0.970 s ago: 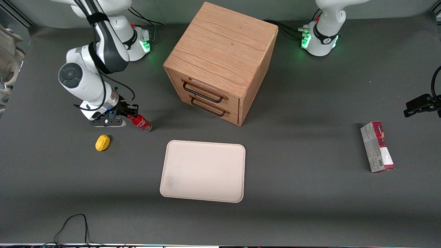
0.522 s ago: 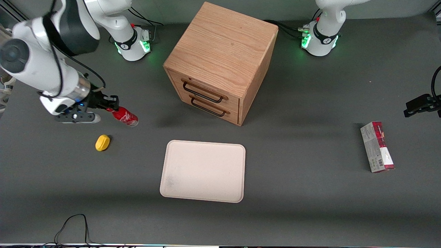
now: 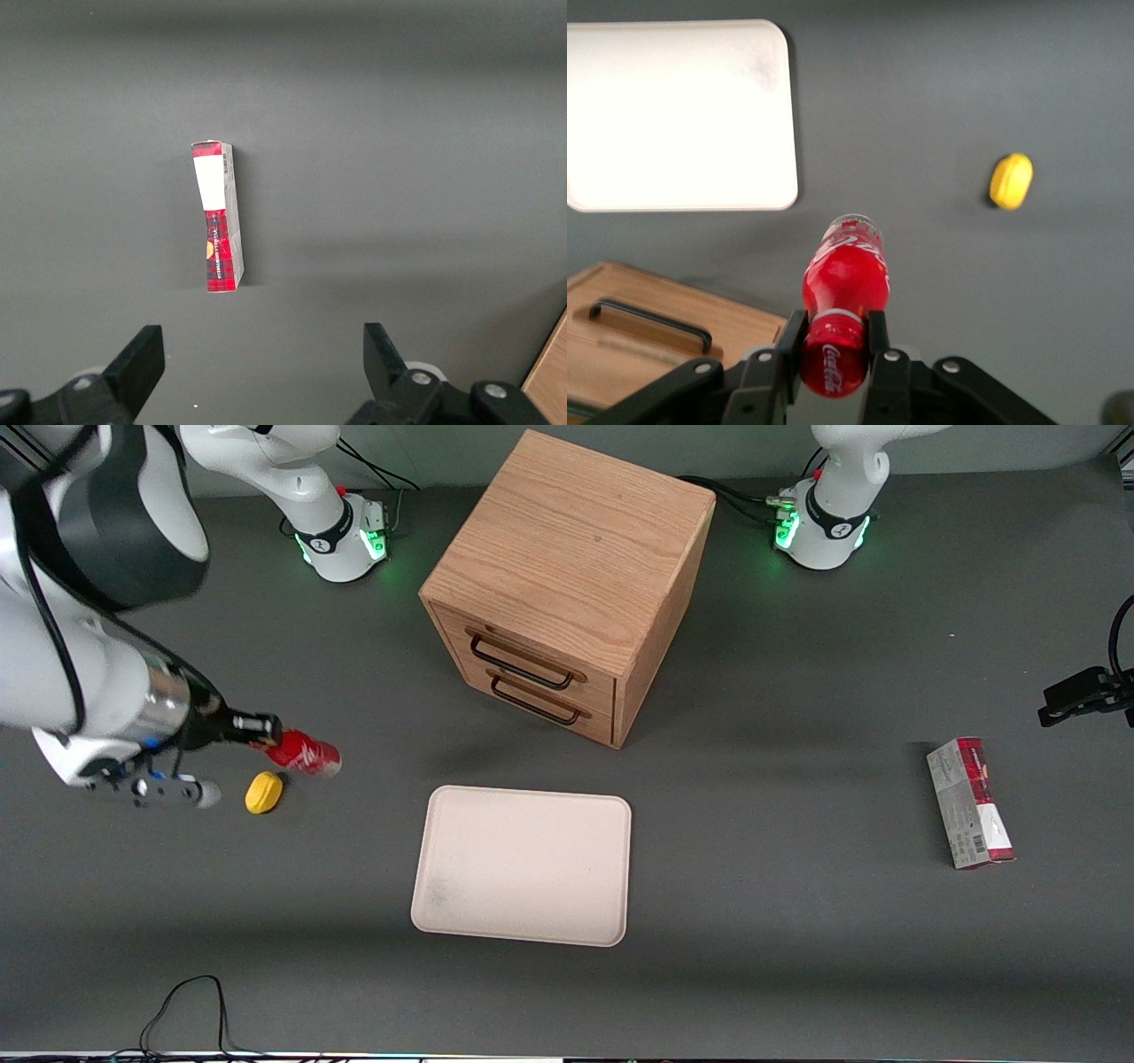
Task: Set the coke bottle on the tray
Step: 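Lift the bottle and carry it with the right gripper onto the white tray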
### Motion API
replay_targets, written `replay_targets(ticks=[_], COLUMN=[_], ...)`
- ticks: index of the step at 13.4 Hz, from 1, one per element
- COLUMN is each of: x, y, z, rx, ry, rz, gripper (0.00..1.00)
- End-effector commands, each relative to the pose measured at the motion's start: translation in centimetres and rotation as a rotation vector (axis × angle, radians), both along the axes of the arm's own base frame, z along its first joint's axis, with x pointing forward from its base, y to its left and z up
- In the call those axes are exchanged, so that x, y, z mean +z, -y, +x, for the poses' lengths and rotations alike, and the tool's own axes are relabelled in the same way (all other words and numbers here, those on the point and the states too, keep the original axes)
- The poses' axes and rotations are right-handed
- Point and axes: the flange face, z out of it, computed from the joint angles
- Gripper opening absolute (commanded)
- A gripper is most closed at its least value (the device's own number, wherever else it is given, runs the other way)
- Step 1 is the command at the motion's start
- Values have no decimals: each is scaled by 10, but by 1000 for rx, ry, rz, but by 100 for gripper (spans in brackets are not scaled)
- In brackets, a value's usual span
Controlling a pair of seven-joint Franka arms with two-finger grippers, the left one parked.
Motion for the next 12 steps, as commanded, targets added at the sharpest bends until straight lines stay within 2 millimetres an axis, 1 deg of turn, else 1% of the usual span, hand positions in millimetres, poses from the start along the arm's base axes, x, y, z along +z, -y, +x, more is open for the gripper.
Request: replay_targets(ticks=[1,2,3,4,6,7,9,12], x=[-22,-38,-60,-81,-120,-135,-155,-183], y=[-30,-43,-55,-74,-99,-105,-111,-111], z=[38,49,60,67,76,79,86,93], rx=[-54,-87,-124,-142,-153,-151,-158,-151], ry=[17,45,68,92,114,118,137,157], rz=[26,44,56,64,69,69,76,43], gripper=[0,0,0,0,0,0,0,0])
